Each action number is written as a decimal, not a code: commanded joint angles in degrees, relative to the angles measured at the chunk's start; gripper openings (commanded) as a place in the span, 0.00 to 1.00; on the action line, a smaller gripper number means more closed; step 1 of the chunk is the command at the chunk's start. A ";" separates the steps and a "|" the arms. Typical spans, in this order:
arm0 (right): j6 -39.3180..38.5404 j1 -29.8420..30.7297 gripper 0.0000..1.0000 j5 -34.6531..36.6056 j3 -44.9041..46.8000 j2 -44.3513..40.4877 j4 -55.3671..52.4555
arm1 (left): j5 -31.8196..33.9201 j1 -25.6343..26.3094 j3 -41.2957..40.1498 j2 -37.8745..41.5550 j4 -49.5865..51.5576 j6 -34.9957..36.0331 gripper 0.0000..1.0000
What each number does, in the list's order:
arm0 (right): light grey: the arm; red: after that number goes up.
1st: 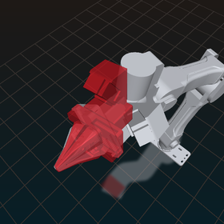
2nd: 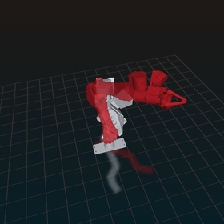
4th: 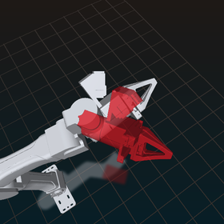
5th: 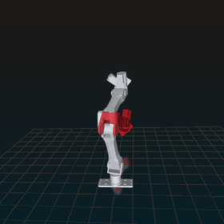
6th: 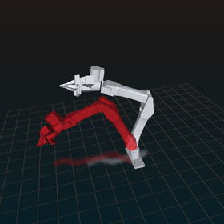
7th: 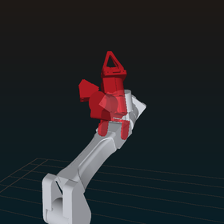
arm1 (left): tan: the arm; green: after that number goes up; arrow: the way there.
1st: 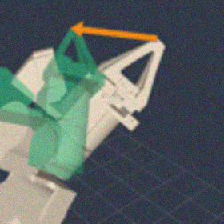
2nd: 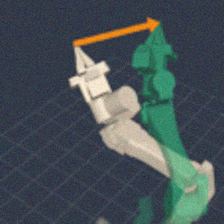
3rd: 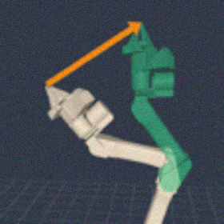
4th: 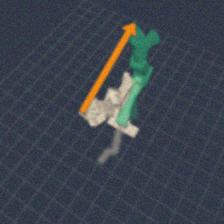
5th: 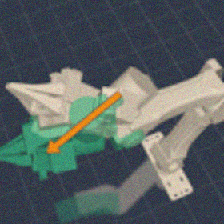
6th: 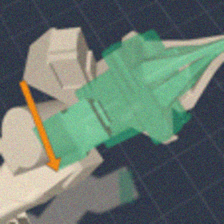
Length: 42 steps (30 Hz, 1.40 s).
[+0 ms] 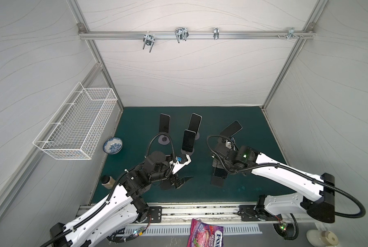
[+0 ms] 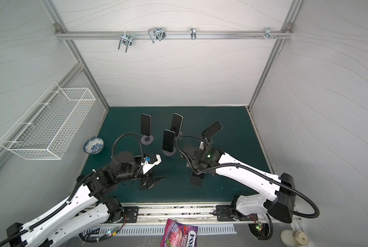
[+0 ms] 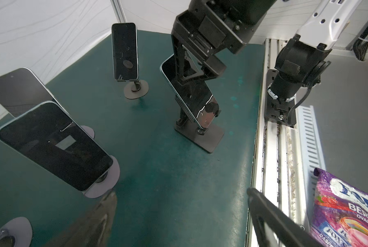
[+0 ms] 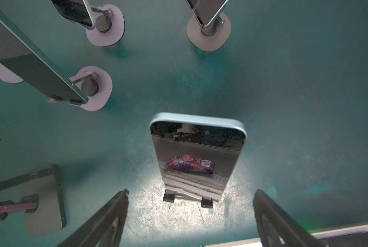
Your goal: Remove the phone from the phone stand
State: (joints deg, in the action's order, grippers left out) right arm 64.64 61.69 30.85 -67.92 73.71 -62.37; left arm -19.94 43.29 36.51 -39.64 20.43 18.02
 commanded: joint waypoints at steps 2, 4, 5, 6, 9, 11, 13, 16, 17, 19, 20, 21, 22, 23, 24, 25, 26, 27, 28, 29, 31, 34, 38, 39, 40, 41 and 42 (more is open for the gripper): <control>1.48 -0.78 0.93 2.32 -1.64 1.96 -4.55 | 1.95 0.26 -0.71 1.90 -4.02 1.84 0.97; 1.45 -0.95 0.93 2.44 -1.68 2.20 -4.36 | 2.01 0.20 -1.30 2.33 -4.46 1.93 0.97; 1.45 -0.96 0.93 2.38 -1.51 2.22 -4.09 | 1.94 0.22 -1.58 2.53 -4.75 2.09 0.97; 1.52 -1.04 0.93 2.43 -1.36 2.18 -3.94 | 1.79 0.24 -1.84 2.71 -5.03 2.17 0.97; 2.01 -1.13 0.93 2.55 -0.96 2.23 -3.68 | 1.74 0.23 -2.30 2.88 -5.23 2.43 0.97; 2.53 -1.27 0.93 2.62 -0.69 2.45 -3.81 | 1.73 0.23 -2.41 3.07 -5.44 2.40 0.97; 2.78 -1.38 0.92 2.51 -0.55 2.48 -3.40 | 1.76 0.30 -2.58 3.17 -5.72 2.44 0.97; 2.73 -1.48 0.92 2.19 -0.40 2.58 -2.76 | 1.74 0.26 -2.89 3.17 -5.98 2.46 0.97; 2.73 -1.48 0.92 2.18 -0.46 2.67 -2.68 | 1.66 0.29 -2.85 3.04 -6.05 2.38 0.97; 2.55 -1.49 0.91 2.05 -0.29 2.78 -2.28 | 1.42 0.28 -2.76 2.68 -6.12 2.24 0.97; 2.38 -1.57 0.91 1.88 -0.21 2.87 -2.02 | 1.16 0.25 -2.79 2.47 -6.10 2.06 0.97; 2.33 -1.66 0.91 1.60 0.00 2.93 -1.82 | 0.75 0.27 -2.58 2.07 -6.10 2.01 0.97; 2.21 -1.72 0.91 1.47 0.10 3.10 -1.56 | 0.43 0.24 -2.50 1.72 -6.12 1.87 0.97; 1.90 -1.96 0.91 1.04 0.25 3.19 -1.09 | 0.18 0.26 -2.41 1.31 -6.11 1.74 0.97; 1.89 -2.00 0.91 0.81 0.35 3.31 -0.87 | -0.16 0.27 -2.28 0.86 -5.97 1.68 0.97; 1.88 -2.01 0.91 0.75 0.34 3.42 -0.74 | -0.22 0.26 -2.15 0.61 -5.91 1.59 0.97; 1.73 -2.10 0.92 0.63 0.39 3.49 -0.57 | -0.28 0.29 -1.97 0.26 -5.83 1.57 0.97; 1.55 -2.10 0.92 0.70 0.42 3.58 -0.40 | -0.36 0.27 -1.82 -0.04 -5.75 1.46 0.97; 1.37 -2.20 0.92 0.76 0.36 3.67 -0.30 | -0.36 0.22 -1.83 -0.13 -5.77 1.49 0.97; 1.29 -2.28 0.92 0.80 0.49 3.76 -0.16 | -0.36 0.22 -1.80 -0.28 -5.82 1.49 0.97; 1.30 -2.55 0.92 0.88 0.80 3.89 0.03 | -0.36 0.22 -1.89 -0.44 -5.87 1.36 0.97; 1.02 -2.90 0.92 0.90 0.93 4.27 0.24 | -0.75 0.23 -1.95 -1.05 -6.15 1.14 0.97; 1.03 -3.25 0.93 1.54 1.25 4.40 0.47 | -1.32 0.17 -1.85 -1.58 -6.25 0.87 0.97; 1.01 -3.46 0.92 1.49 1.37 4.42 0.78 | -1.32 0.26 -1.85 -1.69 -6.35 0.77 0.97; 0.86 -3.57 0.92 1.33 1.60 4.41 1.07 | -1.33 0.28 -1.80 -1.79 -6.44 0.79 0.97; 0.60 -3.76 0.92 0.97 1.78 4.41 1.50 | -1.24 0.22 -1.80 -1.91 -6.52 0.79 0.97; 0.25 -4.05 0.92 0.67 1.81 4.50 2.02 | -1.24 0.27 -1.80 -2.07 -6.36 0.78 0.97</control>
State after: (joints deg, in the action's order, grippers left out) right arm 64.71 58.30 31.24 -66.78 77.76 -60.80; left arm -20.16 43.31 33.56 -41.50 16.36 18.41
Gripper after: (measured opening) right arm 0.920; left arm 0.974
